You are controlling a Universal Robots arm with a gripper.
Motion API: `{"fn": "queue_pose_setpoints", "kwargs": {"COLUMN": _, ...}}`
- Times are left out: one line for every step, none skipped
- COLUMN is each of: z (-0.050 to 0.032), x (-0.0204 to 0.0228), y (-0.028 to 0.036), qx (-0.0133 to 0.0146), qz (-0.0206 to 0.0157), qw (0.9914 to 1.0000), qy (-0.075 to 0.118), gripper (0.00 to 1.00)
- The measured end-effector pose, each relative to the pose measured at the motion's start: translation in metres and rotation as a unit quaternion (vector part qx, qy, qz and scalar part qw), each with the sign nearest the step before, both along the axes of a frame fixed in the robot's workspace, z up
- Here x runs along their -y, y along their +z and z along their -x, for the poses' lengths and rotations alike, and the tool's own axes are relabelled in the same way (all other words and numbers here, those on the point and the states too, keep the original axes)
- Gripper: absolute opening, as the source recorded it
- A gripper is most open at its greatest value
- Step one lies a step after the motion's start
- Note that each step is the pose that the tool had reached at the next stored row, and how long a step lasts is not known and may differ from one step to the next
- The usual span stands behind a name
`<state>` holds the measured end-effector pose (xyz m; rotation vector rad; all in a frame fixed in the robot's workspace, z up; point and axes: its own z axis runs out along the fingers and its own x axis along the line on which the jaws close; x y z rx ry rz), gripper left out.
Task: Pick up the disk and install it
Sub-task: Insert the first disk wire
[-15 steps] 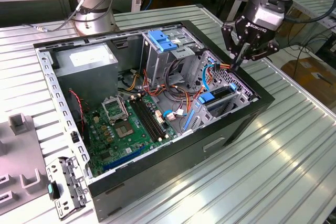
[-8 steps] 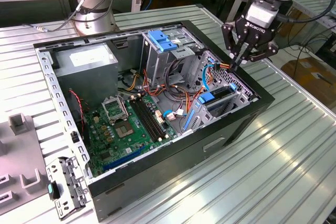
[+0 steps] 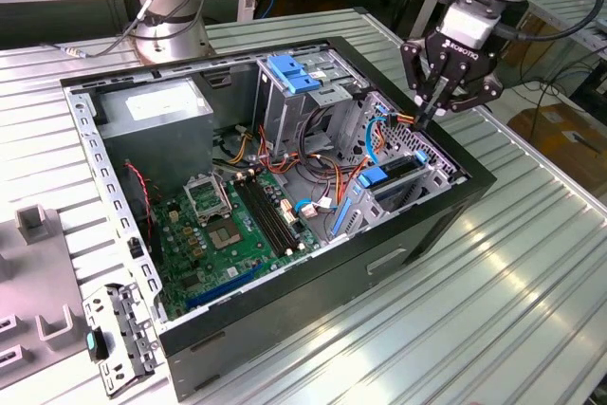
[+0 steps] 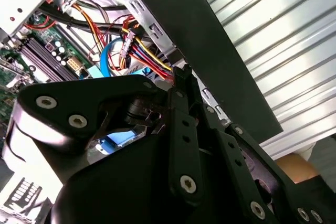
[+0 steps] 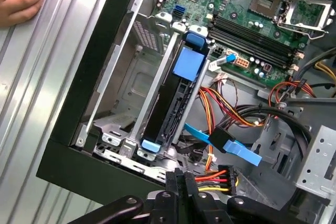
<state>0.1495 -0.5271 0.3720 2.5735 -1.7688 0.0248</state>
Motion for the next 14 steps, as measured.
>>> {"fn": "queue_pose_setpoints", "kwargs": {"z": 0.0, "x": 0.0, "y": 0.0, "qx": 0.0, "qz": 0.0, "qw": 0.99996, "qy": -0.009, "gripper": 0.17}}
{"fn": "queue_pose_setpoints", "kwargs": {"z": 0.0, "x": 0.0, "y": -0.0001, "qx": 0.0, "qz": 0.0, "qw": 0.99986, "qy": -0.017, "gripper": 0.17}}
{"fn": "queue_pose_setpoints", "kwargs": {"z": 0.0, "x": 0.0, "y": -0.0003, "qx": 0.0, "qz": 0.0, "qw": 0.99951, "qy": -0.031, "gripper": 0.17}}
{"fn": "queue_pose_setpoints", "kwargs": {"z": 0.0001, "x": 0.0, "y": -0.0004, "qx": 0.0, "qz": 0.0, "qw": 0.99935, "qy": -0.036, "gripper": 0.17}}
{"fn": "queue_pose_setpoints", "kwargs": {"z": 0.0006, "x": 0.0, "y": -0.0006, "qx": 0.0, "qz": -0.0001, "qw": 0.99927, "qy": -0.038, "gripper": 0.17}}
{"fn": "queue_pose_setpoints", "kwargs": {"z": 0.0023, "x": 0.0, "y": -0.0006, "qx": 0.0, "qz": -0.0001, "qw": 0.99923, "qy": -0.039, "gripper": 0.17}}
{"fn": "queue_pose_setpoints", "kwargs": {"z": 0.0039, "x": 0.0, "y": -0.0005, "qx": 0.0, "qz": 0.0, "qw": 0.99921, "qy": -0.04, "gripper": 0.17}}
{"fn": "queue_pose_setpoints", "kwargs": {"z": 0.0055, "x": 0.0, "y": -0.0005, "qx": 0.0, "qz": 0.0, "qw": 0.99919, "qy": -0.04, "gripper": 0.17}}
{"fn": "queue_pose_setpoints", "kwargs": {"z": 0.0059, "x": 0.0001, "y": -0.0005, "qx": 0.0, "qz": -0.0001, "qw": 0.99918, "qy": -0.04, "gripper": 0.17}}
{"fn": "queue_pose_setpoints", "kwargs": {"z": 0.0059, "x": 0.0001, "y": -0.0005, "qx": 0.0, "qz": 0.0, "qw": 0.99919, "qy": -0.04, "gripper": 0.17}}
{"fn": "queue_pose_setpoints", "kwargs": {"z": 0.0059, "x": 0.0, "y": -0.0004, "qx": 0.0, "qz": 0.0001, "qw": 0.99919, "qy": -0.04, "gripper": 0.17}}
{"fn": "queue_pose_setpoints", "kwargs": {"z": 0.0059, "x": 0.0, "y": -0.0005, "qx": 0.0, "qz": 0.0, "qw": 0.99919, "qy": -0.04, "gripper": 0.17}}
{"fn": "queue_pose_setpoints", "kwargs": {"z": 0.0059, "x": 0.0, "y": -0.0005, "qx": 0.0, "qz": 0.0, "qw": 0.99918, "qy": -0.04, "gripper": 0.17}}
{"fn": "queue_pose_setpoints", "kwargs": {"z": 0.0059, "x": 0.0, "y": -0.0005, "qx": 0.0, "qz": 0.0, "qw": 0.99919, "qy": -0.04, "gripper": 0.17}}
